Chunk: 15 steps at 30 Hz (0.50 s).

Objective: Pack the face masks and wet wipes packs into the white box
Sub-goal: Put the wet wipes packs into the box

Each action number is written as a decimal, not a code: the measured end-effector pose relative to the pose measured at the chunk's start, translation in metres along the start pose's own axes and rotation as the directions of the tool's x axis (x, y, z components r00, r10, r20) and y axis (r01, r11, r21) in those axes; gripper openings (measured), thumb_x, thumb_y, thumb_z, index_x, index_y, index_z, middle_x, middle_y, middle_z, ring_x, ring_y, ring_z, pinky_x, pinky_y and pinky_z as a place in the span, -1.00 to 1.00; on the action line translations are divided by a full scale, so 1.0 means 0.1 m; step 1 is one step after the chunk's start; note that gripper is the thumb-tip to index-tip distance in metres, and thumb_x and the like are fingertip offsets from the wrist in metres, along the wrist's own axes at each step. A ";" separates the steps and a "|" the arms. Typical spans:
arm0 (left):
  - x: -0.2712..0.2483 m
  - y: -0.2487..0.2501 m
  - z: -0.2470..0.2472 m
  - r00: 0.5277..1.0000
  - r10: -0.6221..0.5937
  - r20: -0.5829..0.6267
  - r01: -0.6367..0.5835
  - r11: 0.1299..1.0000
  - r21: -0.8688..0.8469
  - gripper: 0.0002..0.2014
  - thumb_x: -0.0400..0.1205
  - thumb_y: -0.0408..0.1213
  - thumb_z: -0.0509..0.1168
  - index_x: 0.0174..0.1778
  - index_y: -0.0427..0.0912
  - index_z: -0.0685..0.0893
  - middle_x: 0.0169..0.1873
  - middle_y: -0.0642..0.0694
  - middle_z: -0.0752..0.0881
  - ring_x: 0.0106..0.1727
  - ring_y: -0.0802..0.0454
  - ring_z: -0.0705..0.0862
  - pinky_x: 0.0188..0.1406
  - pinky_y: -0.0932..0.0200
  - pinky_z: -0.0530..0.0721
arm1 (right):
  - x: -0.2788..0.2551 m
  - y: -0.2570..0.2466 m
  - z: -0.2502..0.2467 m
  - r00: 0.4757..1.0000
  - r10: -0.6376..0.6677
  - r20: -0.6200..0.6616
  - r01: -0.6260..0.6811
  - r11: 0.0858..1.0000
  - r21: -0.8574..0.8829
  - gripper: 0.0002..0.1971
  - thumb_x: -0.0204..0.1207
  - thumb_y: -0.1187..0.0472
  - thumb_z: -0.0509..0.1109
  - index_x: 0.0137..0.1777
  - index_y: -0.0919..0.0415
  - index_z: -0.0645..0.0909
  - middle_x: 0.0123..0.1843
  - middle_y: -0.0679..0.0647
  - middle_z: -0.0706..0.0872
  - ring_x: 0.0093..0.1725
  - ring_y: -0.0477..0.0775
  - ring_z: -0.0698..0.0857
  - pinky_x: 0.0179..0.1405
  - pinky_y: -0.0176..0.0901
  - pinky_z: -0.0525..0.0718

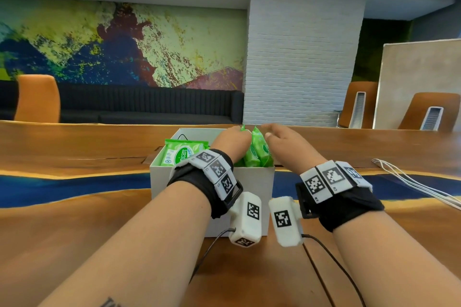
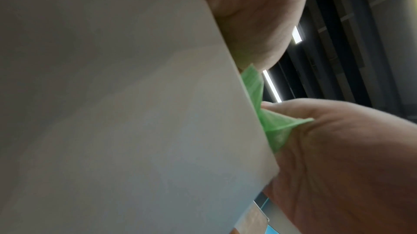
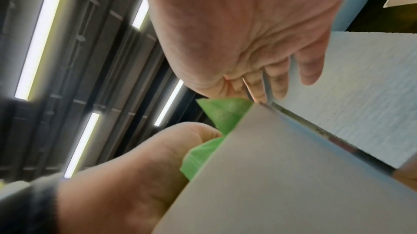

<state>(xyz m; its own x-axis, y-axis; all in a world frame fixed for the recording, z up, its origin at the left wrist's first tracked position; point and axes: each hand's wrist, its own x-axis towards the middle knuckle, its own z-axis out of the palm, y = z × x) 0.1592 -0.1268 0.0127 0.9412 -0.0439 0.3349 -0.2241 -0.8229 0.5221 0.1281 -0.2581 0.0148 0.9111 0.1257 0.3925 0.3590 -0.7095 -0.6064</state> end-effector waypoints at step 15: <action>0.07 -0.04 0.02 0.993 0.112 0.047 -0.120 0.954 0.276 -0.69 0.73 -0.42 0.10 0.37 -0.39 0.55 0.39 -0.28 0.55 0.43 -0.17 0.50 0.37 0.11 0.43 | 0.14 -0.02 0.21 0.913 0.146 0.382 -0.055 0.970 -0.239 -0.46 0.77 0.24 -0.11 0.67 0.21 -0.23 0.69 0.13 -0.30 0.68 0.07 -0.18 0.58 -0.19 -0.12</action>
<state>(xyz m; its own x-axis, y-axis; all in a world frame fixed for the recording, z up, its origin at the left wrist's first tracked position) 0.1676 -0.1249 0.0111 0.9212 -0.1622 0.3535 -0.2574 -0.9357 0.2414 0.1446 -0.2399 0.0068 0.9610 0.2764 0.0056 0.2500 -0.8602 -0.4444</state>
